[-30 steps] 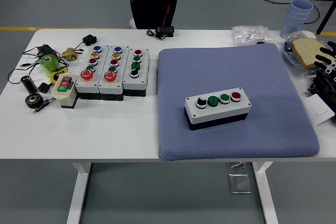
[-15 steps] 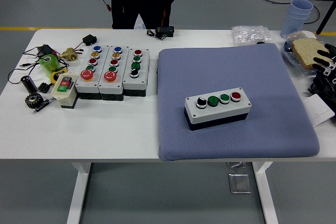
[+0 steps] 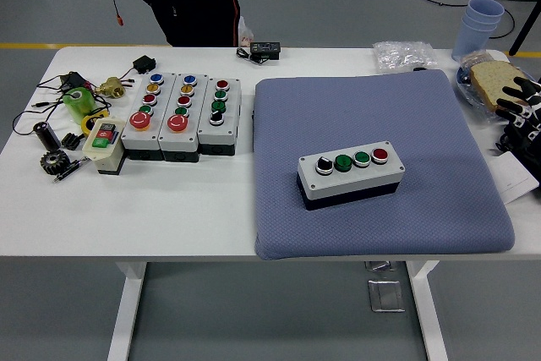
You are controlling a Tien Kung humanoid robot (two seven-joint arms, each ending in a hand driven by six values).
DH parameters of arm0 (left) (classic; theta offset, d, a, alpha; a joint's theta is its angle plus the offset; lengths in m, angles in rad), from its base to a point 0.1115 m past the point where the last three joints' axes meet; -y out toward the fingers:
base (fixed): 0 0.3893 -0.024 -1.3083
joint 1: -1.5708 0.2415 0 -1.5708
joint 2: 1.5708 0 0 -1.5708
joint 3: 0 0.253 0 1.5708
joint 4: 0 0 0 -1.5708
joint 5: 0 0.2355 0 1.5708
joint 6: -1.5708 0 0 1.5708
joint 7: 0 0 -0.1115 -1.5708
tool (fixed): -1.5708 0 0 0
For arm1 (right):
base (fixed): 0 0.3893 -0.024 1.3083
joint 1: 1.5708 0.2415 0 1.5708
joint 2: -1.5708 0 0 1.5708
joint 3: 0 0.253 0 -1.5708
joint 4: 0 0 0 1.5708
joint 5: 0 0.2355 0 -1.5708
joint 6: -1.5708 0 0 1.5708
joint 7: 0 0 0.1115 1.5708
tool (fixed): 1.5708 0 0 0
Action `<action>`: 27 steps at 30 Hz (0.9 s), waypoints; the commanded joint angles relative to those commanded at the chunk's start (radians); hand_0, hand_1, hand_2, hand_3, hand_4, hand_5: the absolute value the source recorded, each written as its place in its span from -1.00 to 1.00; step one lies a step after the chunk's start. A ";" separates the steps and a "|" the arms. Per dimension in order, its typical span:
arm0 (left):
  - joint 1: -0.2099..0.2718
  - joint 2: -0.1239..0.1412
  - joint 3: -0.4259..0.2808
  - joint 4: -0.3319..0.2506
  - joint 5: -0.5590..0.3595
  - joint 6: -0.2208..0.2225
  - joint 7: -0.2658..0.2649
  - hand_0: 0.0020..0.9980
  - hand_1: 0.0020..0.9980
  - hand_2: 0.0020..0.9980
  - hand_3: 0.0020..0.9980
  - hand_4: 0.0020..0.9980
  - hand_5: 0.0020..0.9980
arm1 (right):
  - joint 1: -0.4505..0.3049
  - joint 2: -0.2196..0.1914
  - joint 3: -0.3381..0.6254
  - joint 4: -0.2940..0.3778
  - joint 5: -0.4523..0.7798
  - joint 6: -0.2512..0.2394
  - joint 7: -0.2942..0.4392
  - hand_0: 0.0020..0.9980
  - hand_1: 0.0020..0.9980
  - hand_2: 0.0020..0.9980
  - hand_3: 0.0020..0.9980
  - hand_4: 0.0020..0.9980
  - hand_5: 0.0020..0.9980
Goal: Pick up the button,place it on the desk,press the button,press the button
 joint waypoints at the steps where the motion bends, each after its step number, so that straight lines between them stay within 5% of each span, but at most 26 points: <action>1: 0.001 0.000 0.000 0.000 0.001 0.000 0.000 0.12 -0.16 -0.15 -0.14 -0.47 -0.22 | 0.000 0.000 -0.001 0.000 0.000 0.002 -0.004 0.43 0.31 0.34 0.31 0.41 -0.12; 27: 0.005 0.000 0.003 0.000 0.010 -0.003 0.002 0.11 -0.16 -0.15 -0.14 -0.46 -0.21 | -0.011 -0.008 0.008 -0.012 -0.012 0.020 -0.061 0.32 0.20 0.32 0.31 0.41 -0.11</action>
